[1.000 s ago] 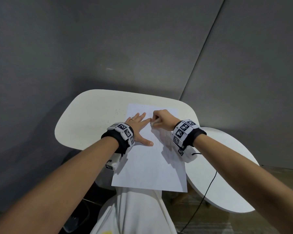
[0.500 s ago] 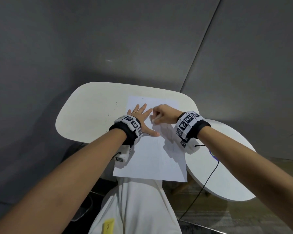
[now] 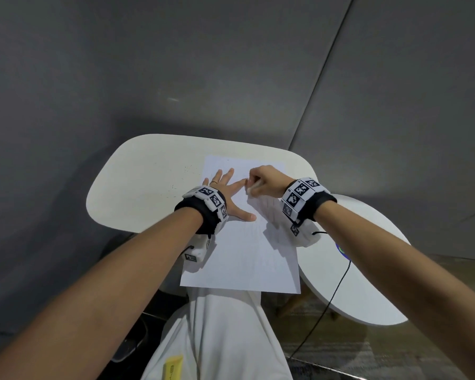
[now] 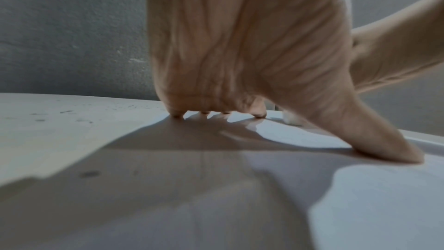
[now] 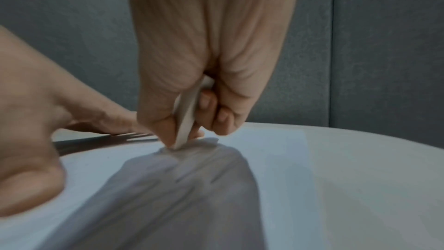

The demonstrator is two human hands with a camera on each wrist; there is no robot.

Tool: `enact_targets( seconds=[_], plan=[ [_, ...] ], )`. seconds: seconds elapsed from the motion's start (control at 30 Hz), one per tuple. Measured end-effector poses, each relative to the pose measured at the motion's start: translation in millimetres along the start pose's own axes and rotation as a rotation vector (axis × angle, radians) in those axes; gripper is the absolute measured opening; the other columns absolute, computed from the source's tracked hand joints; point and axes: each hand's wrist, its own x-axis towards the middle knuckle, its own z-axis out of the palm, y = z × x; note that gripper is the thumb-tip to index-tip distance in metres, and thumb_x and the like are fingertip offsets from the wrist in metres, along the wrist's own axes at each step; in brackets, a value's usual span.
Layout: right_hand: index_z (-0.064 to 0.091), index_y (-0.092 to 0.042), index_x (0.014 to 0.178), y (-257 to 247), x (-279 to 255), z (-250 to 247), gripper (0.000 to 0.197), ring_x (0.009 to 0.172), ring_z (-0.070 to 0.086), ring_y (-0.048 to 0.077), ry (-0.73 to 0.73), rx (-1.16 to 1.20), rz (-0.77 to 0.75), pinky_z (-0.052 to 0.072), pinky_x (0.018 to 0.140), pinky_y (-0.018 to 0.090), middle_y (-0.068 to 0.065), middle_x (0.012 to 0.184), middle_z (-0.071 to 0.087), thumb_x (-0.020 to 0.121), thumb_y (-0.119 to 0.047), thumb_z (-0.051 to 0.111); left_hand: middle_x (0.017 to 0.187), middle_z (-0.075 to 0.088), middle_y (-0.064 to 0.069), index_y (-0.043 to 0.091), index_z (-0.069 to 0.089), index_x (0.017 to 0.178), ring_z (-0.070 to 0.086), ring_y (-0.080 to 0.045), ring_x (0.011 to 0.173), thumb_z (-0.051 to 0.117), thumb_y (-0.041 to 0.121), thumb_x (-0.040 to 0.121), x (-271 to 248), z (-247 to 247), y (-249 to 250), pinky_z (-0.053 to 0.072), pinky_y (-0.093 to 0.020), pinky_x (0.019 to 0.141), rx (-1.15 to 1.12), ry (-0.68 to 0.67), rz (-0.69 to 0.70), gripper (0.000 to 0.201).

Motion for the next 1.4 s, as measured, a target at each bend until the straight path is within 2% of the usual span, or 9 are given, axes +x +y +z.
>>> enact_targets(
  seconds=[0.13, 0.27, 0.4, 0.53, 0.67, 0.8, 1.1, 1.23, 1.4],
  plan=[
    [0.059, -0.009, 0.075, 2.3, -1.1, 1.0, 0.013, 0.068, 0.051, 0.013, -0.176, -0.041, 0.016, 0.041, 0.063, 0.025, -0.001, 0.075, 0.061, 0.076, -0.014, 0.071, 0.159, -0.021, 0.001, 0.044, -0.004, 0.151, -0.020, -0.027, 0.146, 0.058, 0.087, 0.059, -1.7, -0.5, 0.6, -0.006, -0.056, 0.115, 0.007, -0.001, 0.004, 0.119],
    [0.058, -0.003, 0.080, 5.5, 3.5, 2.5, 0.010, 0.073, 0.053, 0.018, 0.083, 0.024, 0.022, 0.038, 0.058, 0.020, 0.009, 0.084, 0.066, 0.076, -0.006, 0.066, 0.160, -0.020, 0.001, 0.043, -0.002, 0.151, -0.019, -0.027, 0.146, 0.058, 0.086, 0.060, -2.5, 1.0, -0.5, -0.006, -0.056, 0.115, 0.001, 0.018, 0.005, 0.117],
    [0.060, -0.006, 0.074, 2.5, 1.3, 1.5, 0.014, 0.068, 0.050, 0.015, -0.177, -0.063, 0.021, 0.039, 0.062, 0.027, 0.004, 0.078, 0.061, 0.075, -0.016, 0.071, 0.159, -0.022, 0.002, 0.044, -0.004, 0.151, -0.020, -0.027, 0.146, 0.058, 0.086, 0.060, -1.8, 2.0, -1.1, -0.007, -0.055, 0.115, 0.000, 0.015, 0.009, 0.118],
    [0.060, 0.002, 0.082, 5.4, 5.3, 1.7, 0.014, 0.075, 0.053, 0.017, 0.055, 0.025, 0.020, 0.040, 0.061, 0.025, 0.011, 0.089, 0.068, 0.075, -0.007, 0.068, 0.159, -0.021, 0.002, 0.043, -0.003, 0.151, -0.020, -0.026, 0.146, 0.057, 0.086, 0.060, -2.2, 2.6, 0.1, -0.007, -0.054, 0.115, -0.012, 0.027, 0.009, 0.117],
    [0.060, -0.005, 0.079, 6.1, 1.0, -0.4, 0.014, 0.068, 0.050, 0.013, -0.150, -0.044, 0.028, 0.039, 0.060, 0.024, 0.000, 0.076, 0.060, 0.077, -0.014, 0.070, 0.159, -0.021, 0.003, 0.045, -0.002, 0.150, -0.020, -0.025, 0.146, 0.057, 0.087, 0.059, -2.4, 4.5, -1.7, -0.008, -0.054, 0.115, -0.019, 0.033, 0.019, 0.117],
    [0.055, -0.006, 0.078, 11.6, 1.9, 0.6, 0.013, 0.075, 0.053, 0.019, 0.053, 0.022, 0.016, 0.038, 0.059, 0.022, 0.011, 0.085, 0.064, 0.076, -0.009, 0.068, 0.159, -0.021, 0.004, 0.048, -0.003, 0.149, -0.021, -0.025, 0.146, 0.057, 0.087, 0.060, -3.5, 4.4, -3.1, -0.008, -0.054, 0.115, -0.027, 0.038, 0.023, 0.114],
    [0.053, -0.007, 0.075, 12.1, -1.5, -0.4, 0.014, 0.070, 0.049, 0.019, 0.065, 0.007, 0.032, 0.038, 0.063, 0.028, 0.007, 0.077, 0.057, 0.077, -0.010, 0.066, 0.160, -0.021, 0.004, 0.048, -0.002, 0.149, -0.020, -0.026, 0.146, 0.058, 0.087, 0.059, -3.6, 3.9, -3.4, -0.008, -0.055, 0.115, -0.029, 0.035, 0.017, 0.115],
    [0.056, -0.011, 0.072, 13.2, -7.5, 0.5, 0.017, 0.068, 0.052, 0.015, -0.169, -0.054, 0.036, 0.041, 0.063, 0.027, 0.008, 0.079, 0.064, 0.075, -0.018, 0.071, 0.159, -0.021, 0.004, 0.048, -0.002, 0.149, -0.020, -0.026, 0.146, 0.056, 0.090, 0.055, -1.9, 5.1, -4.0, -0.008, -0.056, 0.114, -0.026, 0.038, 0.010, 0.118],
    [0.052, -0.008, 0.072, 14.4, -4.6, -0.5, 0.015, 0.070, 0.050, 0.018, 0.056, 0.008, 0.034, 0.039, 0.062, 0.026, 0.002, 0.073, 0.057, 0.078, -0.011, 0.066, 0.159, -0.021, 0.003, 0.047, -0.002, 0.150, -0.020, -0.027, 0.146, 0.058, 0.087, 0.058, -3.8, 1.3, -2.5, -0.007, -0.056, 0.114, -0.021, 0.016, 0.008, 0.116]
  ],
)
